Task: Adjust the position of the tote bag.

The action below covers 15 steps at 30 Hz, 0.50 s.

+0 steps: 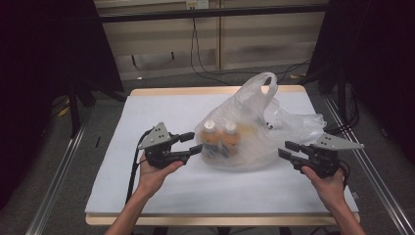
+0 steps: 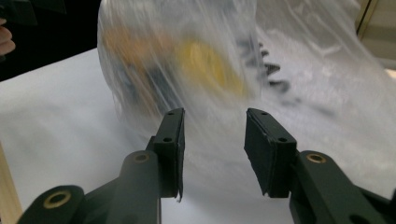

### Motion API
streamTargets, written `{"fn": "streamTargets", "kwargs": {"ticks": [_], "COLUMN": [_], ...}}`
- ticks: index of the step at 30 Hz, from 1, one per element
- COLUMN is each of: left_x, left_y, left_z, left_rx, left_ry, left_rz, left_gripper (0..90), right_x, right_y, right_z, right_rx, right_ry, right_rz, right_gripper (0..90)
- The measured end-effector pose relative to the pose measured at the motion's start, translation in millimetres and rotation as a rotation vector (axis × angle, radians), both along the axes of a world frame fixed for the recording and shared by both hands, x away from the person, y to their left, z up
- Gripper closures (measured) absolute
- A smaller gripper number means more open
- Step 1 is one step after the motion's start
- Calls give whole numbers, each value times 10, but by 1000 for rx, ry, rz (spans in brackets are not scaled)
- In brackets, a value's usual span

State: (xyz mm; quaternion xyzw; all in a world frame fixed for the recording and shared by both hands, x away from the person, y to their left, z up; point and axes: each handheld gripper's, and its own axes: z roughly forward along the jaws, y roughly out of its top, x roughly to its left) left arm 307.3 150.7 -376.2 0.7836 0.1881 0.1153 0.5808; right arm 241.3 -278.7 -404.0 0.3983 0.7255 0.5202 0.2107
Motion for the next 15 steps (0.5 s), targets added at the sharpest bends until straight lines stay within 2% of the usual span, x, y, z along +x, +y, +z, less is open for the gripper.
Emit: {"fn": "streamTargets", "kwargs": {"ticks": [2,3,4,6,8,13,14,15], "left_x": [20,27,36,58,73,70,73,73], "left_y": [-45,-69,-83,-96,-88,-33,-15,-15], "left_z": [12,15,21,36,40,-10,-34,-34], "left_rx": [3,-4,-4,-4,-13,8,18,18], "left_ry": [-3,1,1,0,2,16,24,24], "left_rz": [-2,-3,-4,-14,-9,4,8,8], "left_gripper": [480,471,471,440,427,330,290,280], "right_x": [28,107,107,233,278,445,514,514], "right_y": [9,24,24,59,67,122,157,157], "right_z": [42,118,118,231,271,504,608,608], "right_rx": [8,15,15,23,31,36,34,34], "right_ry": [-3,-18,-18,-31,-36,-75,-87,-87], "right_rz": [-3,1,1,-1,12,2,11,11], "right_gripper": [574,561,561,530,517,461,421,421]}}
